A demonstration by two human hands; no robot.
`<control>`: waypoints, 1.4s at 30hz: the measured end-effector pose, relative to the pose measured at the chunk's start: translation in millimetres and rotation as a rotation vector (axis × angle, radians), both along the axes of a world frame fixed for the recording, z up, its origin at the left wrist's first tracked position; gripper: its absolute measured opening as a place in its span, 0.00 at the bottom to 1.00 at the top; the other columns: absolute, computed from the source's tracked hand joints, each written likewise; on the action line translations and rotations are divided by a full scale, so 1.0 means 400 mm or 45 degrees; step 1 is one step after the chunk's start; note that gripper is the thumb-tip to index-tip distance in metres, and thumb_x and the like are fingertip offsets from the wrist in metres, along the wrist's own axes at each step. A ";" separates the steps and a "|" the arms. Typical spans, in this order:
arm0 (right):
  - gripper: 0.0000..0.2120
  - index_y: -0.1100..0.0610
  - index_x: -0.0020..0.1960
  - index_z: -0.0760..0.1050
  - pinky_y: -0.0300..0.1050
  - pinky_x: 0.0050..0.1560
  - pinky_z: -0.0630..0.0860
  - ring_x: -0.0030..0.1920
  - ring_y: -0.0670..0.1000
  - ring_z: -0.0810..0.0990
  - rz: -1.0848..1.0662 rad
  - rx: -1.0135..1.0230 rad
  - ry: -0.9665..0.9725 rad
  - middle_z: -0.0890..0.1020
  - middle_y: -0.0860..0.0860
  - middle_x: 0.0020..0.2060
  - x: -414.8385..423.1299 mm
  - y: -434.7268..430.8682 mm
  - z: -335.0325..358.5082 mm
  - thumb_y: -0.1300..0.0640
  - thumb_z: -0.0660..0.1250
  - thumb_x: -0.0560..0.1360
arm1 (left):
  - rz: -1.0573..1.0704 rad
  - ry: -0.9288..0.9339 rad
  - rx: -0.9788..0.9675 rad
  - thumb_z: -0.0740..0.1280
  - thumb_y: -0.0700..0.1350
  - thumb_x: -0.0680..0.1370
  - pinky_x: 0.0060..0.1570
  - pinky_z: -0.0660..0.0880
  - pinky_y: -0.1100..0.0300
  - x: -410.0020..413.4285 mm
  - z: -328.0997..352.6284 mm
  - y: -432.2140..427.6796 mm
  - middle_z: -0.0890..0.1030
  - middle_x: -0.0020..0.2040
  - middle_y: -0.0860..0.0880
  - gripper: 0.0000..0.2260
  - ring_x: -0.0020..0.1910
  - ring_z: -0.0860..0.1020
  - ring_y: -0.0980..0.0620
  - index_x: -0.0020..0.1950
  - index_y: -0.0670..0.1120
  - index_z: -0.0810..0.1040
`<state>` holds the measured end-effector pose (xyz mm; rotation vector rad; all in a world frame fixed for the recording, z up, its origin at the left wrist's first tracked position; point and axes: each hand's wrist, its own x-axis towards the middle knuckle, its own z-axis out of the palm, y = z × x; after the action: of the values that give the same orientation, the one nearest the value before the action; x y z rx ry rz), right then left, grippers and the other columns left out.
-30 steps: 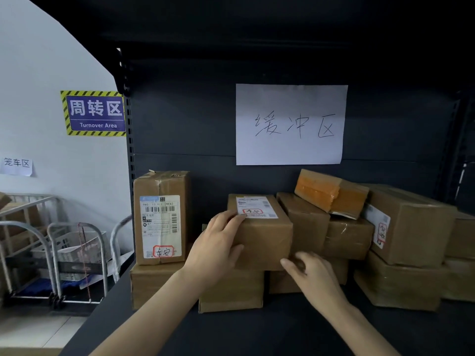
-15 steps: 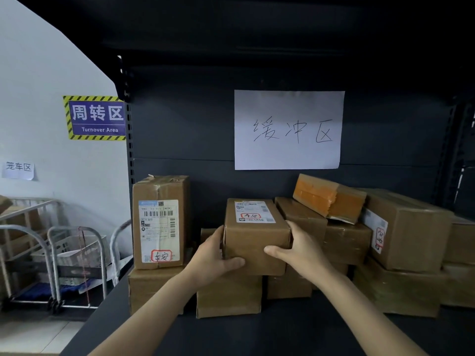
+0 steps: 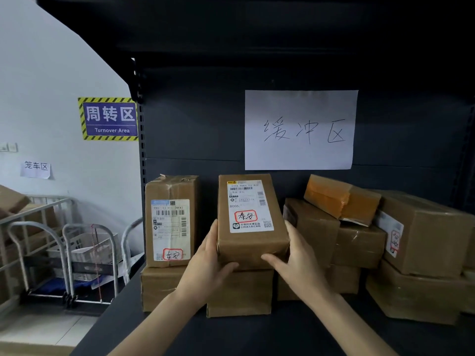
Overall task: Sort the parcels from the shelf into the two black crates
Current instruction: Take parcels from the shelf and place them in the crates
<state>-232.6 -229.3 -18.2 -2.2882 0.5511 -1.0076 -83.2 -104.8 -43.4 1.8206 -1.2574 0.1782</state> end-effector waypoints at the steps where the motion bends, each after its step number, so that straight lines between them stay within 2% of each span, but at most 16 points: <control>1: 0.38 0.52 0.74 0.55 0.43 0.68 0.67 0.69 0.46 0.65 0.001 -0.006 -0.022 0.68 0.48 0.69 0.002 0.006 -0.006 0.55 0.71 0.71 | 0.012 -0.028 -0.008 0.72 0.45 0.72 0.71 0.63 0.56 0.000 -0.004 0.004 0.64 0.73 0.54 0.44 0.72 0.64 0.56 0.77 0.51 0.44; 9: 0.37 0.53 0.73 0.54 0.37 0.66 0.64 0.69 0.43 0.64 0.003 -0.058 -0.063 0.67 0.48 0.69 0.010 0.030 -0.039 0.55 0.71 0.71 | 0.049 -0.090 0.002 0.70 0.47 0.74 0.70 0.59 0.61 -0.003 -0.026 0.022 0.60 0.75 0.55 0.42 0.73 0.61 0.57 0.71 0.57 0.38; 15: 0.37 0.53 0.74 0.53 0.32 0.62 0.61 0.66 0.39 0.62 0.000 -0.079 -0.060 0.66 0.48 0.70 0.009 0.029 -0.036 0.54 0.70 0.72 | -0.008 -0.080 -0.028 0.71 0.47 0.73 0.72 0.59 0.60 0.003 -0.026 0.022 0.60 0.75 0.55 0.43 0.73 0.60 0.58 0.73 0.57 0.39; 17: 0.37 0.53 0.74 0.53 0.33 0.63 0.63 0.68 0.42 0.63 0.008 -0.075 -0.056 0.66 0.48 0.70 0.008 0.029 -0.036 0.54 0.70 0.72 | -0.062 -0.048 -0.045 0.72 0.50 0.72 0.72 0.62 0.56 0.005 -0.026 0.024 0.61 0.74 0.56 0.44 0.73 0.60 0.59 0.73 0.59 0.40; 19: 0.37 0.53 0.74 0.52 0.31 0.62 0.62 0.67 0.40 0.62 0.020 -0.078 -0.059 0.66 0.48 0.70 0.011 0.025 -0.035 0.54 0.70 0.72 | -0.151 0.019 -0.062 0.72 0.57 0.70 0.71 0.64 0.55 0.005 -0.022 0.026 0.61 0.74 0.58 0.45 0.72 0.60 0.60 0.74 0.60 0.42; 21: 0.37 0.53 0.74 0.53 0.25 0.60 0.60 0.65 0.37 0.60 0.032 -0.106 -0.080 0.66 0.47 0.70 0.020 0.015 -0.033 0.54 0.70 0.72 | -0.247 0.123 -0.108 0.69 0.64 0.67 0.69 0.66 0.60 0.000 -0.009 0.027 0.64 0.72 0.60 0.44 0.71 0.63 0.63 0.75 0.59 0.46; 23: 0.37 0.54 0.73 0.54 0.20 0.56 0.60 0.65 0.37 0.61 0.008 -0.165 -0.098 0.67 0.49 0.69 0.035 -0.001 -0.027 0.55 0.71 0.71 | -0.287 0.237 -0.160 0.67 0.68 0.66 0.61 0.69 0.70 -0.010 0.017 0.023 0.69 0.66 0.67 0.38 0.66 0.67 0.68 0.71 0.63 0.51; 25: 0.36 0.56 0.73 0.56 0.25 0.59 0.61 0.66 0.40 0.64 -0.041 -0.189 -0.115 0.68 0.51 0.69 0.049 -0.014 -0.024 0.56 0.71 0.71 | -0.256 0.346 -0.176 0.62 0.69 0.66 0.58 0.71 0.71 -0.016 0.042 0.013 0.71 0.59 0.70 0.33 0.60 0.71 0.70 0.67 0.64 0.55; 27: 0.35 0.56 0.72 0.57 0.31 0.60 0.63 0.68 0.45 0.67 -0.068 -0.143 -0.101 0.69 0.51 0.68 0.060 -0.021 -0.028 0.58 0.71 0.71 | -0.225 0.394 -0.166 0.59 0.64 0.71 0.62 0.71 0.61 -0.014 0.050 0.001 0.70 0.59 0.67 0.31 0.61 0.71 0.63 0.71 0.58 0.54; 29: 0.33 0.57 0.71 0.59 0.31 0.59 0.64 0.68 0.48 0.69 -0.086 -0.132 -0.070 0.71 0.52 0.67 0.065 -0.025 -0.040 0.58 0.71 0.72 | -0.190 0.412 -0.147 0.58 0.57 0.77 0.65 0.70 0.52 -0.009 0.043 -0.007 0.70 0.61 0.62 0.26 0.64 0.70 0.57 0.73 0.55 0.53; 30: 0.31 0.57 0.70 0.60 0.31 0.58 0.65 0.68 0.48 0.69 -0.096 -0.142 -0.064 0.72 0.52 0.67 0.064 -0.027 -0.048 0.58 0.71 0.72 | -0.179 0.413 -0.141 0.57 0.53 0.80 0.66 0.70 0.51 -0.009 0.037 -0.009 0.70 0.60 0.62 0.23 0.64 0.70 0.56 0.73 0.55 0.53; 34: 0.28 0.58 0.68 0.61 0.30 0.57 0.67 0.66 0.48 0.71 -0.083 -0.159 -0.066 0.73 0.52 0.65 0.049 -0.027 -0.064 0.58 0.70 0.73 | -0.146 0.393 -0.188 0.56 0.44 0.81 0.65 0.68 0.59 -0.025 0.026 -0.012 0.69 0.61 0.59 0.22 0.65 0.68 0.56 0.74 0.50 0.53; 37: 0.28 0.55 0.65 0.62 0.25 0.50 0.69 0.61 0.43 0.73 -0.060 -0.115 -0.073 0.74 0.47 0.61 0.031 -0.012 -0.069 0.52 0.71 0.71 | -0.127 0.388 -0.220 0.57 0.40 0.81 0.60 0.69 0.70 -0.034 0.007 -0.001 0.69 0.63 0.57 0.24 0.62 0.69 0.62 0.74 0.47 0.52; 39: 0.25 0.54 0.63 0.62 0.21 0.45 0.68 0.58 0.40 0.71 -0.026 -0.097 -0.099 0.75 0.47 0.60 0.023 -0.005 -0.076 0.51 0.70 0.72 | -0.145 0.381 -0.225 0.59 0.38 0.80 0.62 0.69 0.70 -0.035 -0.010 0.010 0.69 0.66 0.55 0.25 0.64 0.68 0.63 0.75 0.47 0.52; 41: 0.21 0.51 0.60 0.62 0.21 0.46 0.68 0.59 0.40 0.72 0.006 -0.068 -0.099 0.76 0.47 0.60 0.018 -0.004 -0.086 0.52 0.69 0.73 | -0.150 0.340 -0.221 0.60 0.36 0.79 0.66 0.67 0.67 -0.032 -0.028 0.017 0.67 0.69 0.53 0.27 0.69 0.65 0.61 0.75 0.45 0.52; 42: 0.19 0.50 0.59 0.62 0.23 0.48 0.69 0.59 0.41 0.73 0.019 -0.049 -0.087 0.76 0.48 0.60 0.016 -0.004 -0.090 0.52 0.68 0.74 | -0.138 0.317 -0.216 0.60 0.35 0.78 0.66 0.65 0.71 -0.028 -0.036 0.019 0.66 0.70 0.53 0.27 0.70 0.63 0.61 0.74 0.45 0.52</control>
<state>-226.1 -231.0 -54.3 -2.2785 0.4896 -1.0931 -94.4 -97.3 -57.9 1.5719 -1.1261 -0.0027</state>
